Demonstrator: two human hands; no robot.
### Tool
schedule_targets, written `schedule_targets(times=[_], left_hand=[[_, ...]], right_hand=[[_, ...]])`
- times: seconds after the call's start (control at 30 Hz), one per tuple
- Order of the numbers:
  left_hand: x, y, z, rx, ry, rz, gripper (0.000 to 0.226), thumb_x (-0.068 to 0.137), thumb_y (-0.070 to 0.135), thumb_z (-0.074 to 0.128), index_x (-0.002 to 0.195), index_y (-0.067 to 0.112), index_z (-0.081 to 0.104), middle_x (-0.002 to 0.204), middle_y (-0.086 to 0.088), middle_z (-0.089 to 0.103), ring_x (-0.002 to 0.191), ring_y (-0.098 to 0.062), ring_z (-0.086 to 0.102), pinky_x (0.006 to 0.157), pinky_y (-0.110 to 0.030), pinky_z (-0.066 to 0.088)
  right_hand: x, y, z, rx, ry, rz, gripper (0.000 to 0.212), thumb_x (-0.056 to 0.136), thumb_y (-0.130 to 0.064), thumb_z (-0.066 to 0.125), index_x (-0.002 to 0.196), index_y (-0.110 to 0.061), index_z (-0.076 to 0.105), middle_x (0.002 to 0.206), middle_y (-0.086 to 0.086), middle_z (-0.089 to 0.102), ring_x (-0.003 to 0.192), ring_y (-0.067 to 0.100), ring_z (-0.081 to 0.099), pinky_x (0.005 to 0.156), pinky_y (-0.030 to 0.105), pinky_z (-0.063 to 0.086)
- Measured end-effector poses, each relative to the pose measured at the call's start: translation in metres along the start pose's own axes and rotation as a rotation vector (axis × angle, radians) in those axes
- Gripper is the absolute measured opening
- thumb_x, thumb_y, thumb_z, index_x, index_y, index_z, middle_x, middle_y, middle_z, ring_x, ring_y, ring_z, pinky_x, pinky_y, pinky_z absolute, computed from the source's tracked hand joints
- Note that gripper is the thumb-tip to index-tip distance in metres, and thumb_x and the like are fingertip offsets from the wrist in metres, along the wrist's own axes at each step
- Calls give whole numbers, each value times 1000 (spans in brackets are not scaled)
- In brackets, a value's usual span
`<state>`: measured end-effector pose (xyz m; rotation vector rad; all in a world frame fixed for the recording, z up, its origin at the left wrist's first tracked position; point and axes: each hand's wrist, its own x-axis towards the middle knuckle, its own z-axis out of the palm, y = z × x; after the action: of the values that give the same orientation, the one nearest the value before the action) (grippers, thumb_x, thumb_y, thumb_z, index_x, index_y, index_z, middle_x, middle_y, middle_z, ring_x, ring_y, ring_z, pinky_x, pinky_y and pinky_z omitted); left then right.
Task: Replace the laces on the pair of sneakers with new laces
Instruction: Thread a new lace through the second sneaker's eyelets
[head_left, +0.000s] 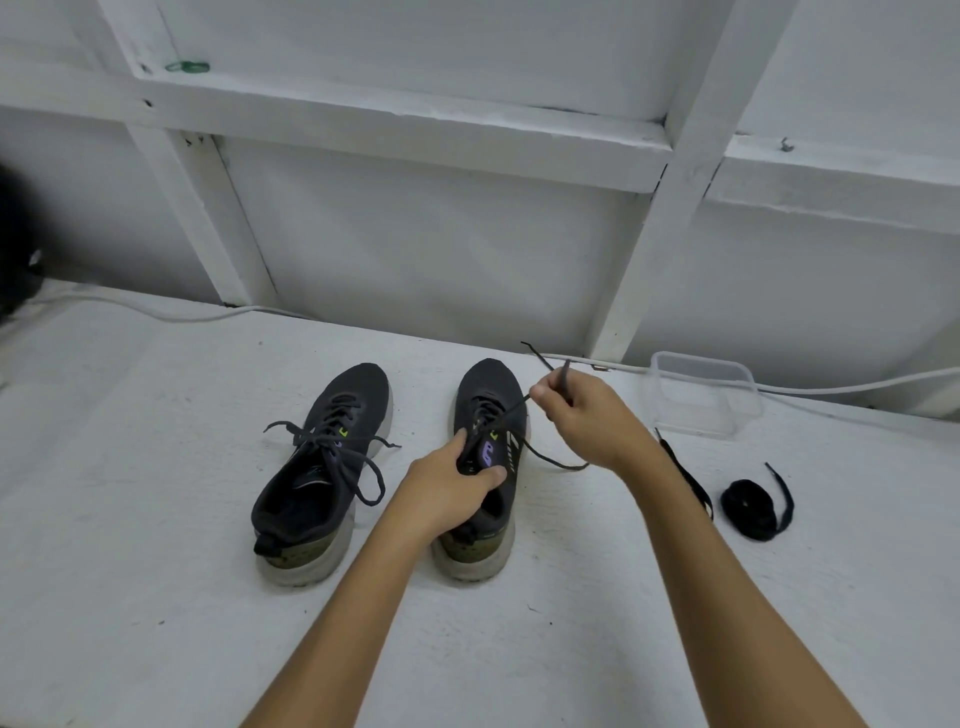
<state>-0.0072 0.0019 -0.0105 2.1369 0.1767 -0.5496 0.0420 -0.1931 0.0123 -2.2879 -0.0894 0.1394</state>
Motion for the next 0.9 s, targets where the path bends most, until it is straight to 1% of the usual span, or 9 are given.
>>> schedule_targets(times=[0.1, 0.17, 0.23, 0.33, 0.4, 0.5, 0.63, 0.77, 0.9], left_hand=[[-1, 1, -2, -21, 15, -10, 81, 89, 53, 66, 157, 33, 28, 155, 4, 43, 136, -20, 46, 101, -29, 39], [0, 5, -2, -34, 38, -1, 69, 87, 51, 69, 147, 29, 44, 147, 5, 51, 123, -17, 53, 93, -26, 43], [-2, 9, 0, -47, 68, 36, 57, 87, 46, 72, 136, 27, 50, 134, 6, 58, 105, -12, 53, 84, -25, 41], [-3, 10, 4, -64, 87, 71, 65, 87, 43, 72, 142, 24, 45, 134, 5, 56, 104, -10, 47, 85, -26, 39], [-4, 8, 4, -89, 91, 56, 68, 86, 45, 73, 144, 26, 43, 137, 5, 55, 110, -13, 50, 87, -28, 41], [-4, 6, 4, -74, 121, 69, 73, 83, 47, 75, 145, 28, 42, 139, 4, 53, 117, -16, 52, 91, -30, 43], [2, 10, 2, 129, 192, 222, 72, 82, 42, 78, 144, 29, 42, 149, 4, 39, 133, -21, 44, 105, -35, 41], [8, 15, 1, 358, 128, 304, 44, 89, 40, 71, 132, 36, 58, 164, 4, 20, 146, -23, 27, 114, -44, 34], [13, 16, 0, 458, 100, 249, 75, 92, 48, 64, 155, 23, 33, 166, 5, 15, 148, -24, 24, 117, -46, 32]], right_hand=[[3, -2, 5, -30, 51, -12, 16, 100, -36, 57, 91, -25, 64, 71, -7, 59, 64, 9, 53, 64, 24, 41], [11, -1, 6, -52, 55, -9, 11, 98, -36, 59, 90, -30, 64, 80, -6, 67, 75, 13, 62, 74, 32, 51], [17, -2, 5, -59, 80, 15, 11, 97, -38, 60, 104, -34, 66, 95, -7, 72, 93, 17, 67, 88, 40, 54], [21, -4, -2, -99, 54, 92, 64, 96, -42, 64, 153, -26, 40, 134, -3, 65, 126, 21, 58, 105, 35, 42], [23, -1, -4, -131, 51, 136, 78, 95, -42, 66, 159, -24, 26, 147, -2, 55, 137, 22, 49, 111, 37, 37], [22, 10, 3, -278, 70, 180, 64, 95, -36, 67, 153, -28, 39, 143, -4, 58, 134, 23, 50, 110, 45, 42], [12, 19, 13, -282, -44, 138, 23, 95, -30, 66, 117, -25, 69, 111, -8, 72, 107, 16, 64, 91, 28, 49], [5, 19, 22, -263, -210, 99, 20, 94, -34, 68, 111, -24, 73, 109, -6, 72, 94, 11, 62, 85, 26, 46], [4, 21, 23, -195, -176, 103, 10, 99, -33, 60, 94, -25, 64, 98, -7, 71, 93, 15, 64, 80, 33, 50]])
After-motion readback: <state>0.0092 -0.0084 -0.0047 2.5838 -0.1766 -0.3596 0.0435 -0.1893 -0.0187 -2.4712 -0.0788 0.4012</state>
